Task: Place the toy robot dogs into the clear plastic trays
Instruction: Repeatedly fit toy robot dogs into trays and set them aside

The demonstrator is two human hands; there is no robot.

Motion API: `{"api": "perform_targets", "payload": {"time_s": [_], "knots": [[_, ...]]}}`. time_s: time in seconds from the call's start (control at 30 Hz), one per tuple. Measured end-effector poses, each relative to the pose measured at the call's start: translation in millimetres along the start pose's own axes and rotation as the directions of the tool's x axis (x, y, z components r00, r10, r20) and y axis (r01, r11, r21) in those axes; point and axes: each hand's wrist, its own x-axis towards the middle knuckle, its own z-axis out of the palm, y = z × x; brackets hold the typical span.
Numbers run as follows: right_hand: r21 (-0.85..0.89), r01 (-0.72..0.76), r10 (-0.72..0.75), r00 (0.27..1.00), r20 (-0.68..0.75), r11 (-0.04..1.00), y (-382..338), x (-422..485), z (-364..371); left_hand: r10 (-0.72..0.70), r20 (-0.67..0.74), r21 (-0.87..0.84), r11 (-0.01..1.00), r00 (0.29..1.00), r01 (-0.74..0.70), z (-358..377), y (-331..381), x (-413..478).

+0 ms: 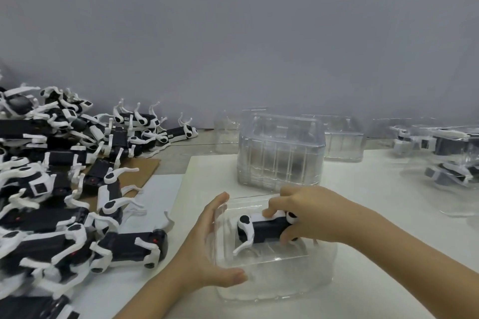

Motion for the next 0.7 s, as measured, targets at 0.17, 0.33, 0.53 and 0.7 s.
{"api": "perform_targets", "payload": {"time_s": [0.17,0.33,0.53,0.7], "knots": [[-0.287,0.106,-0.166,0.967,-0.194,0.952,6,0,11,-0.002,0.030,0.010,1.000,1.000,0.002,-2,0,-3],[0.733,-0.003,0.374,0.862,-0.343,0.680,22,-32,15,-0.102,-0.165,-0.290,0.956,0.981,0.050,-8,10,-7],[0.991,-0.075,0.418,0.908,0.021,0.112,-6,-52,48,-0.365,-0.195,-0.484,0.843,0.910,0.235,27,38,19],[0.923,0.377,0.583,0.767,-0.268,-0.072,-7,-58,49,0.033,-0.447,-0.206,0.969,0.894,-0.139,48,77,23]]}}
